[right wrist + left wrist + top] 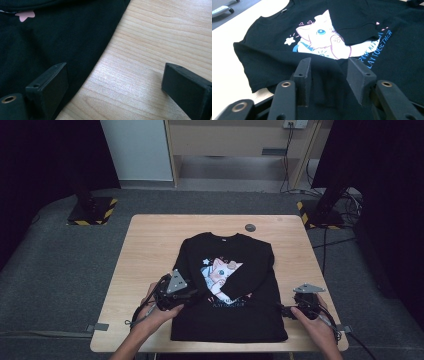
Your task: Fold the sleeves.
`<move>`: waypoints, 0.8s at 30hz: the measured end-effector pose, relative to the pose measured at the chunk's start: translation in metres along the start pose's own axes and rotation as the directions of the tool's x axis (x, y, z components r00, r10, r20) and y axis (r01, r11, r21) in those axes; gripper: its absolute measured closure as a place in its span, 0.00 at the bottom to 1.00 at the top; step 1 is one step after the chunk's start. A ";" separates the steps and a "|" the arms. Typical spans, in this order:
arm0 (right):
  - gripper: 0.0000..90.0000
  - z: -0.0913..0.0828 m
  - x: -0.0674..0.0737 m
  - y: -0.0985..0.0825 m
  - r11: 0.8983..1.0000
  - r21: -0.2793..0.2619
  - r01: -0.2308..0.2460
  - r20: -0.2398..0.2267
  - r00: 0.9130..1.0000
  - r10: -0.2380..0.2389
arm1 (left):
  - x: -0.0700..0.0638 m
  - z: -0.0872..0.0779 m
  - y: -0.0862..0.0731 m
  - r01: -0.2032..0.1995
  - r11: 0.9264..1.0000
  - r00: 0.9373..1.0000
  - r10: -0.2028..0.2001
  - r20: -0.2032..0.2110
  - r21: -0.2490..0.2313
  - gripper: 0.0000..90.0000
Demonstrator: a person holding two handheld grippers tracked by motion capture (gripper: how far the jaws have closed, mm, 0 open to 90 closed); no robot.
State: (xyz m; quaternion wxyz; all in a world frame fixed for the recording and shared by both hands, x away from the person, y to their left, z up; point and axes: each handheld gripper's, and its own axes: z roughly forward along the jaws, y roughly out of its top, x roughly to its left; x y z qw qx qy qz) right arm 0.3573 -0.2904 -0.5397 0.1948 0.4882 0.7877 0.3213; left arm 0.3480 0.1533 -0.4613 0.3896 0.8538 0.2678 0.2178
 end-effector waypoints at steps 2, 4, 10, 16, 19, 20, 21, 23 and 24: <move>0.08 0.000 0.000 0.000 1.000 0.002 0.002 0.001 1.000 -0.002 | 0.000 0.000 -0.001 0.004 1.000 1.000 -0.004 0.000 0.003 0.60; 0.08 0.000 0.000 0.000 1.000 0.001 0.006 0.002 1.000 -0.006 | 0.001 0.000 -0.004 0.006 1.000 1.000 -0.006 0.004 0.007 0.59; 0.08 0.000 0.000 0.000 1.000 0.002 0.006 0.002 1.000 -0.006 | 0.003 0.006 -0.027 0.028 0.999 0.999 -0.030 0.040 0.043 0.56; 0.08 0.000 0.001 0.000 1.000 0.003 0.007 0.002 1.000 -0.007 | -0.006 0.015 -0.038 0.027 0.996 0.997 -0.033 0.069 0.085 0.56; 0.08 0.000 0.001 0.000 1.000 0.002 0.010 0.002 1.000 -0.010 | -0.011 0.023 -0.040 0.033 0.993 0.995 -0.044 0.092 0.117 0.58; 0.08 0.000 0.001 0.000 1.000 0.002 0.010 0.002 1.000 -0.010 | -0.013 0.025 -0.041 0.029 0.991 0.995 -0.041 0.094 0.130 0.59; 0.08 0.000 0.001 0.000 1.000 0.002 0.009 0.002 1.000 -0.009 | -0.015 0.027 -0.041 0.025 0.989 0.995 -0.039 0.095 0.145 0.60; 0.08 -0.001 0.001 0.000 1.000 0.002 0.008 0.002 1.000 -0.008 | -0.015 0.032 -0.042 0.032 0.985 0.995 -0.047 0.083 0.172 0.63; 0.08 -0.001 0.001 0.000 1.000 0.002 0.007 0.002 1.000 -0.007 | -0.015 0.034 -0.043 0.044 0.983 0.995 -0.060 0.083 0.179 0.66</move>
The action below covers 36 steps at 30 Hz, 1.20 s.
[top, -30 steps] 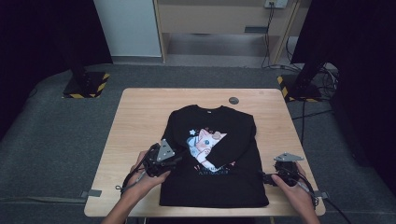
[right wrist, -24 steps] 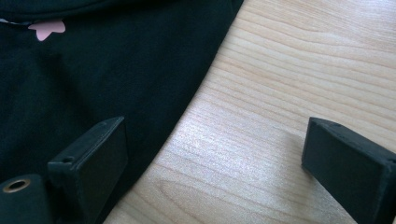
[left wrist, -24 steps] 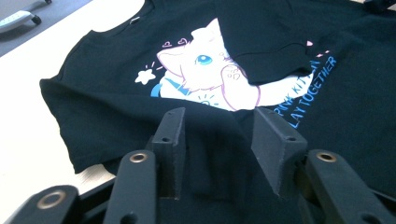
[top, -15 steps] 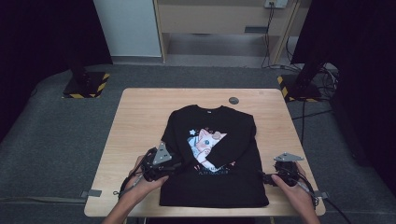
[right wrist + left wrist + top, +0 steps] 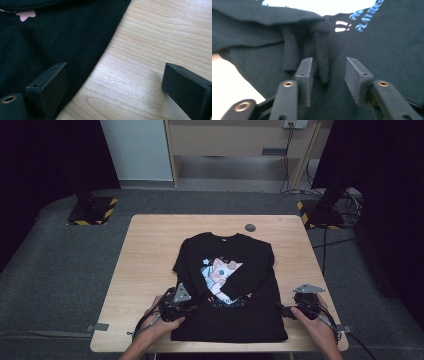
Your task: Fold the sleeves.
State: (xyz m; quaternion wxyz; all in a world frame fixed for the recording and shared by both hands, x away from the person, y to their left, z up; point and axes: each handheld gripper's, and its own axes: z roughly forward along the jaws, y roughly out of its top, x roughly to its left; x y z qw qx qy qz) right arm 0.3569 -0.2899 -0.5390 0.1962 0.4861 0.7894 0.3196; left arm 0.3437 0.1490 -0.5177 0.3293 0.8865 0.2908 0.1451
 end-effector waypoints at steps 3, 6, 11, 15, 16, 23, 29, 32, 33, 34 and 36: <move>0.08 0.000 0.000 0.000 1.000 -0.001 -0.001 -0.001 1.000 0.001 | 0.001 0.003 -0.001 0.014 1.000 1.000 -0.014 0.013 0.013 0.78; 0.08 0.000 -0.001 0.000 1.000 -0.002 -0.003 -0.002 1.000 0.003 | 0.000 0.004 -0.001 0.013 1.000 1.000 -0.013 0.009 0.020 0.92; 0.08 0.000 -0.001 0.000 1.000 -0.003 0.001 -0.001 1.000 -0.001 | 0.005 -0.003 0.000 0.060 0.998 0.998 -0.060 0.013 -0.006 0.97; 0.08 0.000 -0.001 0.000 1.000 -0.001 -0.003 -0.001 1.000 0.003 | 0.011 -0.017 0.004 0.121 0.992 0.992 -0.120 0.027 -0.047 0.97; 0.08 0.000 -0.001 0.000 1.000 -0.001 -0.002 -0.001 1.000 0.002 | 0.012 -0.022 0.005 0.131 0.990 0.991 -0.129 0.027 -0.057 0.97; 0.08 0.000 0.000 0.000 1.000 0.000 -0.001 0.000 1.000 0.001 | 0.028 -0.066 0.014 0.200 0.972 0.980 -0.197 0.036 -0.121 0.97; 0.08 0.001 0.002 0.000 1.000 0.004 0.004 -0.003 1.000 -0.004 | 0.041 -0.103 0.027 0.229 0.965 0.973 -0.230 0.009 -0.130 0.97; 0.08 0.002 0.002 0.000 1.000 0.005 0.004 -0.004 1.000 -0.004 | 0.036 -0.107 0.040 0.249 0.958 0.968 -0.244 0.055 -0.138 0.97; 0.08 0.002 0.002 0.000 1.000 0.005 0.005 -0.004 1.000 -0.005 | 0.033 -0.105 0.044 0.261 0.956 0.964 -0.252 0.080 -0.132 0.97; 0.08 0.002 0.002 0.000 1.000 0.004 0.005 -0.004 1.000 -0.005 | 0.029 -0.101 0.049 0.272 0.955 0.960 -0.260 0.103 -0.123 0.97; 0.08 0.002 0.002 0.000 1.000 0.005 0.004 -0.005 1.000 -0.004 | 0.020 -0.087 0.058 0.282 0.955 0.954 -0.268 0.137 -0.093 0.96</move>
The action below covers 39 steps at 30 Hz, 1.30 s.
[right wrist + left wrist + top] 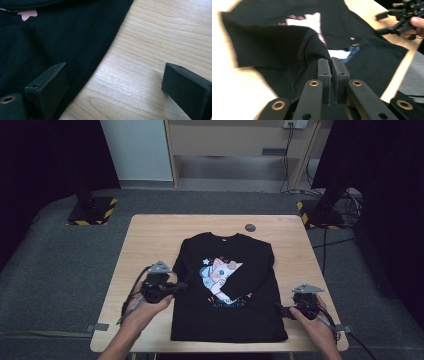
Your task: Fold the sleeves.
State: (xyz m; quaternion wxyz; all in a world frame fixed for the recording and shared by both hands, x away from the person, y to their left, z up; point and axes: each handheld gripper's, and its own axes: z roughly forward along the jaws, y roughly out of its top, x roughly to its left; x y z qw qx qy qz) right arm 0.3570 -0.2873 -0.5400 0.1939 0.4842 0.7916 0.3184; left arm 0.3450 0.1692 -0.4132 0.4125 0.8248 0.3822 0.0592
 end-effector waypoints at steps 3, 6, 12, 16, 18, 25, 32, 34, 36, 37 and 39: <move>0.08 0.000 0.000 0.000 1.000 0.000 -0.002 -0.001 1.000 0.002 | -0.008 0.029 0.004 0.005 0.999 1.000 -0.005 0.005 0.041 0.95; 0.08 -0.001 0.000 0.000 1.000 -0.001 -0.002 -0.002 1.000 0.002 | -0.013 0.058 0.007 0.007 0.997 1.000 -0.008 0.012 0.074 0.95; 0.08 -0.001 -0.001 -0.001 1.000 -0.003 0.004 -0.004 1.000 -0.004 | -0.020 0.096 0.013 0.011 0.994 1.000 -0.014 0.022 0.107 0.94; 0.08 -0.002 0.000 -0.001 1.000 -0.004 0.007 -0.003 1.000 -0.007 | -0.026 0.111 0.016 -0.008 0.991 1.000 0.006 0.018 0.136 0.91; 0.08 -0.002 0.000 -0.001 1.000 -0.004 0.007 -0.003 1.000 -0.007 | -0.027 0.117 0.015 -0.022 0.988 1.000 0.021 0.009 0.153 0.92; 0.08 -0.002 0.000 -0.001 1.000 -0.003 0.008 -0.003 1.000 -0.008 | -0.031 0.129 0.010 -0.025 0.984 1.000 0.022 0.019 0.174 0.92; 0.08 -0.002 0.000 -0.001 1.000 -0.003 0.005 -0.002 1.000 -0.005 | -0.038 0.134 0.006 -0.023 0.988 0.999 0.019 0.027 0.150 0.76; 0.08 -0.002 0.000 -0.001 1.000 -0.003 0.008 -0.002 1.000 -0.008 | -0.041 0.132 0.006 -0.029 0.990 0.999 0.026 0.023 0.137 0.70; 0.08 -0.002 0.000 -0.001 1.000 -0.005 0.009 -0.001 1.000 -0.009 | -0.043 0.130 0.006 -0.046 0.991 0.999 0.043 0.023 0.124 0.66; 0.08 -0.003 0.000 -0.001 1.000 -0.005 0.010 0.000 1.000 -0.010 | -0.044 0.129 0.006 -0.050 0.992 0.999 0.048 0.025 0.114 0.63; 0.08 -0.003 0.000 -0.001 1.000 -0.005 0.008 0.000 1.000 -0.008 | -0.045 0.125 0.006 -0.068 0.993 0.997 0.065 0.035 0.094 0.60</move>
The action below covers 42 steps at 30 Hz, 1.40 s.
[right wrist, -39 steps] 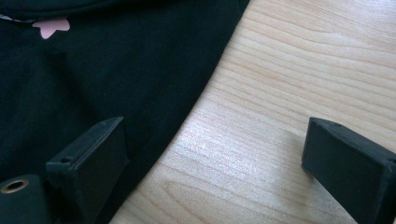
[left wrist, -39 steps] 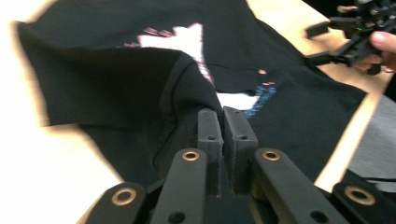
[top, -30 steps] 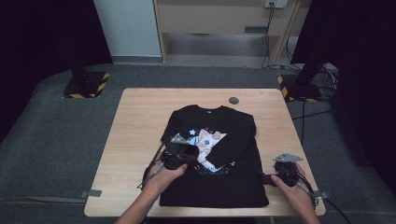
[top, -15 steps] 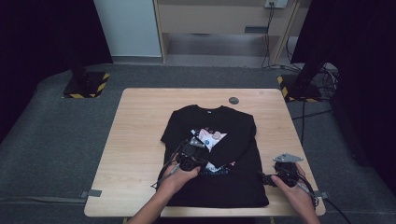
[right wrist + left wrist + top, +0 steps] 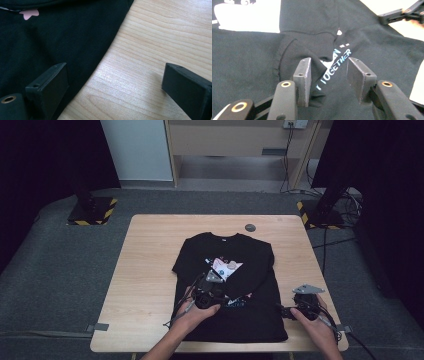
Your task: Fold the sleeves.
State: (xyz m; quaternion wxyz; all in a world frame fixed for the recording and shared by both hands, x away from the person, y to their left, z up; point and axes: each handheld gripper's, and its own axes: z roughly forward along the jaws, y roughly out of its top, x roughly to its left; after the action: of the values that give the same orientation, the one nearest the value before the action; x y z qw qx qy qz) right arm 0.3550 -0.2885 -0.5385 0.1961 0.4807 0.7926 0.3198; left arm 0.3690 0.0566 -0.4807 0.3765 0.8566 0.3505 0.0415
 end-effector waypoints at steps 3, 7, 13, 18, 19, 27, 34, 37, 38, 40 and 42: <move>0.08 0.000 0.000 0.000 1.000 0.003 0.003 -0.001 1.000 -0.003 | 0.001 -0.002 0.001 -0.005 1.000 1.000 0.006 0.026 -0.021 0.58; 0.08 0.000 0.000 0.000 1.000 0.001 0.002 0.000 1.000 -0.002 | -0.001 -0.007 0.004 0.001 0.998 0.999 0.002 0.052 -0.067 0.56; 0.08 0.000 0.001 0.000 1.000 0.000 0.004 0.001 1.000 -0.004 | -0.002 -0.009 0.004 -0.086 0.995 0.995 0.084 -0.046 -0.042 0.52; 0.08 -0.001 0.001 0.001 1.000 -0.001 0.007 0.002 1.000 -0.007 | 0.003 -0.006 -0.010 -0.120 0.993 0.986 0.118 -0.115 -0.012 0.43; 0.08 0.000 0.001 0.001 1.000 -0.002 0.007 0.002 1.000 -0.007 | 0.004 -0.006 -0.012 -0.130 0.992 0.984 0.128 -0.126 -0.005 0.41; 0.07 -0.003 0.011 0.006 0.999 -0.009 0.033 -0.007 0.999 -0.033 | 0.016 -0.012 -0.037 -0.148 0.989 0.965 0.149 -0.215 0.020 0.32; 0.07 0.002 0.021 0.006 0.997 0.020 0.080 -0.004 0.997 -0.079 | 0.028 -0.012 -0.055 -0.122 0.992 0.962 0.126 -0.244 0.031 0.31; 0.07 0.003 0.022 0.006 0.996 0.021 0.082 -0.001 0.997 -0.082 | 0.030 -0.011 -0.059 -0.118 0.992 0.961 0.123 -0.246 0.036 0.31; 0.07 0.003 0.022 0.006 0.996 0.021 0.082 -0.001 0.997 -0.082 | 0.030 -0.010 -0.060 -0.114 0.993 0.962 0.119 -0.247 0.035 0.31; 0.07 0.003 0.021 0.006 0.997 0.024 0.078 0.001 0.997 -0.078 | 0.031 -0.010 -0.062 -0.114 0.993 0.961 0.120 -0.247 0.038 0.31; 0.07 0.002 0.020 0.006 0.997 0.028 0.073 0.010 0.997 -0.074 | 0.032 -0.008 -0.065 -0.111 0.993 0.961 0.119 -0.250 0.045 0.32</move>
State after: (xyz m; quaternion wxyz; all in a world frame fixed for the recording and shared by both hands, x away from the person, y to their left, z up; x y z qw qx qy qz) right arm 0.3504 -0.2682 -0.5358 0.2052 0.4556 0.8131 0.2987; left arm 0.3532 0.1125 -0.5253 0.3125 0.8690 0.3456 0.1667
